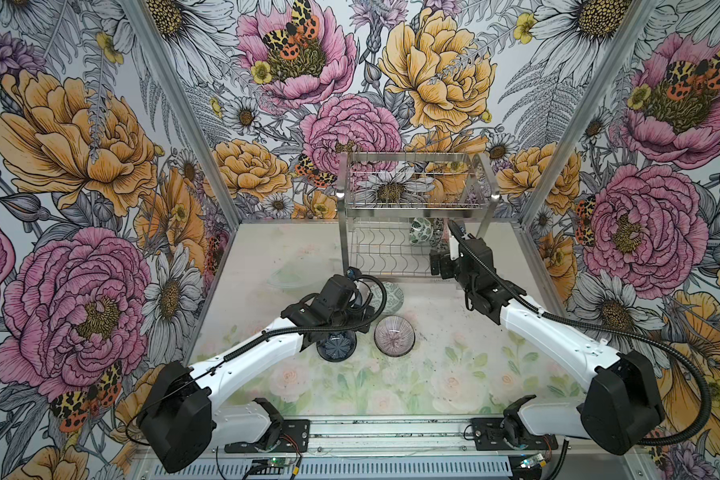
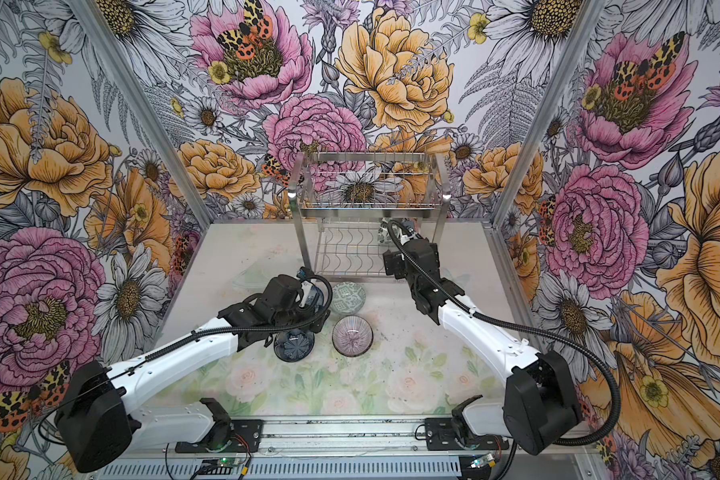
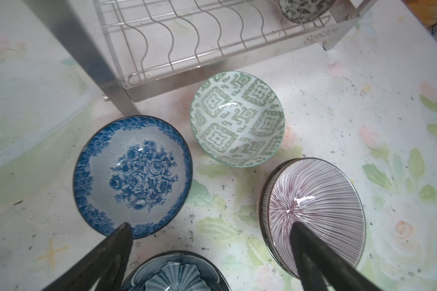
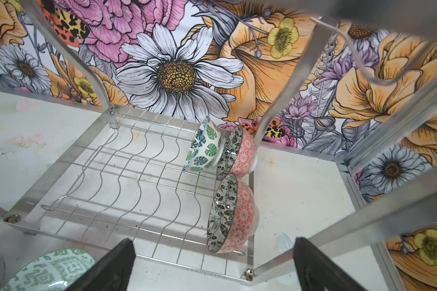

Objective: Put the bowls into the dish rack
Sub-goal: 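Lower the left gripper onto the purple-striped bowl rim and close it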

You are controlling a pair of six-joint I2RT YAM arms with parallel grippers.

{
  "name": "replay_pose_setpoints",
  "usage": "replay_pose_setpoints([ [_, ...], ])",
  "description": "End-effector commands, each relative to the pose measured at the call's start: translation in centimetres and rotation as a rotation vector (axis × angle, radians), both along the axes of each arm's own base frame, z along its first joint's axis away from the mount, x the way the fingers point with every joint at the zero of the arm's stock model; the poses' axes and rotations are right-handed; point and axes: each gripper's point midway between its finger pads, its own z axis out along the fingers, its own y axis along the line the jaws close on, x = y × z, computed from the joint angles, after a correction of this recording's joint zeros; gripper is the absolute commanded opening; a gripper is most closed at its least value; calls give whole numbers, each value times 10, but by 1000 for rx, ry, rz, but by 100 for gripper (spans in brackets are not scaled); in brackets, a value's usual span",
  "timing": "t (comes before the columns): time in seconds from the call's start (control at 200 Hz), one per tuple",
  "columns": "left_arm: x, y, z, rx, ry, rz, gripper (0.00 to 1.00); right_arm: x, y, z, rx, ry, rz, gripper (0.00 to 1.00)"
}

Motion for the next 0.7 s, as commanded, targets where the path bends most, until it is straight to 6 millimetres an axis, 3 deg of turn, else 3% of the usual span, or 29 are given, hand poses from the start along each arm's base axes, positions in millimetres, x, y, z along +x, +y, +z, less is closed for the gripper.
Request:
replay_pose_setpoints([
  [0.0,-10,-23,0,10,26,-88,98,-7,-2,4,76,6,3,100],
  [0.115,-14,-40,-9,23,52,-120,93,-7,-5,2,79,12,-3,100],
  [0.33,-24,-66,-27,45,115,-169,71,-5,-5,-6,86,32,-9,99],
  [0.696,-18,-64,-44,118,133,-130,45,-4,-6,-8,89,38,-8,99],
])
